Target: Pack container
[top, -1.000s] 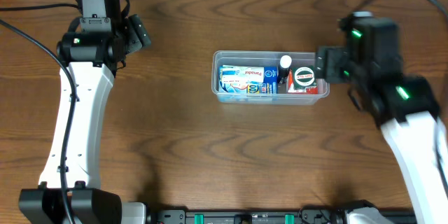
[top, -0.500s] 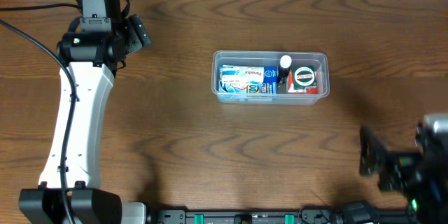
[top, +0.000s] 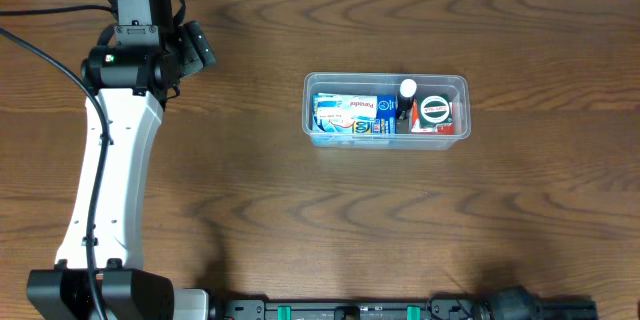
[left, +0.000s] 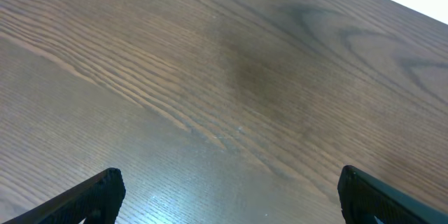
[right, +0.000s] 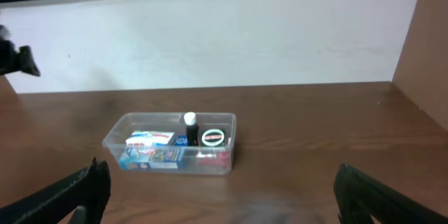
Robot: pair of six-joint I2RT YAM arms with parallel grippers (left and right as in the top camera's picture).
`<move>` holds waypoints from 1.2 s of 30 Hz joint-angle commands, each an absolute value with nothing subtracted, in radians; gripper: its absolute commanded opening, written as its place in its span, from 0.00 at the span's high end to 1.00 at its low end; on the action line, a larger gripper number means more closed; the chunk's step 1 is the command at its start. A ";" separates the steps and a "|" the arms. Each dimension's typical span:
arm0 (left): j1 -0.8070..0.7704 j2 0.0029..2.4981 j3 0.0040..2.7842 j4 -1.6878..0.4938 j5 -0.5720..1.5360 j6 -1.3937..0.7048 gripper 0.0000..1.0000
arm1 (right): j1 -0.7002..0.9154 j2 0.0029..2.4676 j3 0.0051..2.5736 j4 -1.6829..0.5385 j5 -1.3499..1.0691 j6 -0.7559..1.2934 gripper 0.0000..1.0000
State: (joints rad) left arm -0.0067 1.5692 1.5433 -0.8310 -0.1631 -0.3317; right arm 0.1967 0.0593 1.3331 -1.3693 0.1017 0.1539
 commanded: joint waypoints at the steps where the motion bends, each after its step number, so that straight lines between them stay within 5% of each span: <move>1: -0.005 1.572 1.534 -0.833 -0.165 -0.318 0.02 | 0.194 0.005 1.334 -1.425 0.102 0.168 0.01; 12: -0.005 1.572 1.534 -0.833 -0.165 -0.318 0.02 | 0.197 0.012 1.303 -1.375 0.069 0.163 0.01; 25: -0.005 1.572 1.534 -0.833 -0.165 -0.318 0.02 | 0.197 0.013 0.871 -0.839 -0.348 0.112 0.01; 36: -0.005 1.572 1.534 -0.833 -0.165 -0.318 0.02 | 0.197 0.013 0.435 -0.435 -0.344 0.126 0.01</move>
